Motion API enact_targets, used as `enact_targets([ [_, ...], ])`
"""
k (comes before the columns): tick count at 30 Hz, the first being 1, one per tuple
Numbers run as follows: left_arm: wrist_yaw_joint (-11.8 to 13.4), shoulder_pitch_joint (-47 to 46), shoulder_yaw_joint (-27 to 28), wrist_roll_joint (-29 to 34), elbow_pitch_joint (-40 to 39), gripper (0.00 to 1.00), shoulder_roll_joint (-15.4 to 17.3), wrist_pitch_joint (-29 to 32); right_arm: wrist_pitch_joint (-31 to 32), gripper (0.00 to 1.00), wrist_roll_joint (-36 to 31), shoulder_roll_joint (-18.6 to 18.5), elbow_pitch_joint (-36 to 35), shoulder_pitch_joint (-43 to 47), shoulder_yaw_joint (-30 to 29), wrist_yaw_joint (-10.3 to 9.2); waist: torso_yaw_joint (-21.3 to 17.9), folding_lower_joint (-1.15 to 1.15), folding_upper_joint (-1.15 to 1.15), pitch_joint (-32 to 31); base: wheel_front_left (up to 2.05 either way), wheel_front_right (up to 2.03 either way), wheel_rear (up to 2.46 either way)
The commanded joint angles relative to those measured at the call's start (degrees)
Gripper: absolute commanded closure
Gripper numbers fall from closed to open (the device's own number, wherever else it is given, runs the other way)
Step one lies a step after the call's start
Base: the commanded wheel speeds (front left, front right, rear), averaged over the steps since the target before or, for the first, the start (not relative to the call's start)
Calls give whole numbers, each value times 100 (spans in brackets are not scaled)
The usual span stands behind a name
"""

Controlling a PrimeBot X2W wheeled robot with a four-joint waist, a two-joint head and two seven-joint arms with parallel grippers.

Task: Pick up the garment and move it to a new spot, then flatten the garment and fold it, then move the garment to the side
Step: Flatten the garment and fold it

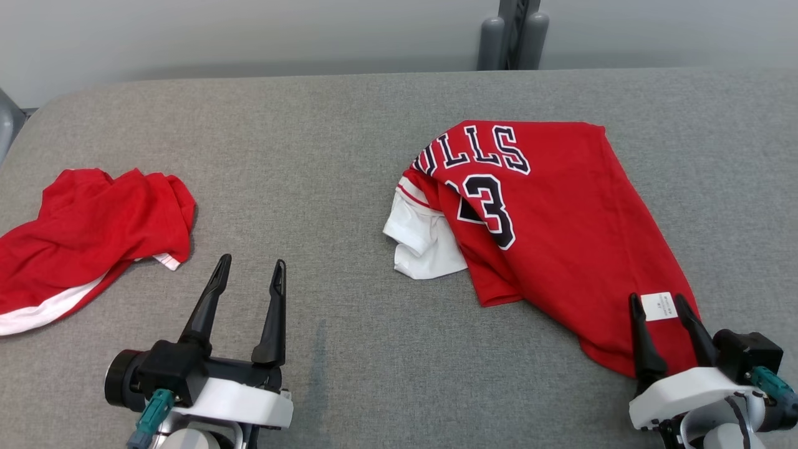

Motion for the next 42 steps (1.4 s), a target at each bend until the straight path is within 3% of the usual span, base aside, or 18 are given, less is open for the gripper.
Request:
enact_targets([
  [1,-21,-120,9,31,16,0,17,-19,-12,0,17,-49,112,-123,-54,-4,70,0,0,90,0,0,0],
  [14,-70,-200,21,91,75,0,17,-19,-11,0,-26,-47,1045,-480,-351,-3,200,0,0,202,0,0,0],
  [15,-69,-196,21,93,80,0,17,-18,-11,22,19,-47,1098,-492,-322,-3,199,0,0,198,0,0,0],
  [16,-69,-196,21,93,80,0,17,-18,-11,22,19,-47,1098,-492,-322,-3,199,0,0,198,0,0,0],
  [17,-66,-192,20,93,83,0,17,-18,-11,55,56,-45,1134,-499,-298,-3,196,0,0,192,0,0,0],
  [18,-60,-187,15,90,89,0,17,-18,-11,96,49,-46,1139,-516,-271,-3,192,0,0,183,0,0,0],
  [19,-56,-182,9,82,94,0,17,-18,-11,100,21,-46,1107,-529,-239,-3,185,0,0,173,0,0,0],
  [29,24,28,-84,-109,162,0,17,-18,-11,100,-122,-50,260,-352,-140,-3,38,0,0,-188,0,0,0],
  [34,89,68,-164,-209,121,0,18,-18,-11,100,-571,-90,-310,-644,-330,-3,-41,0,0,-293,0,0,0],
  [36,104,29,-234,-237,118,0,18,-18,-11,100,-979,-440,-436,-955,-332,-4,-34,0,0,-290,0,0,0],
  [42,114,-144,-397,-290,103,0,19,-18,167,100,-935,-1156,-263,-1787,-789,-4,129,0,0,-108,0,0,0],
])
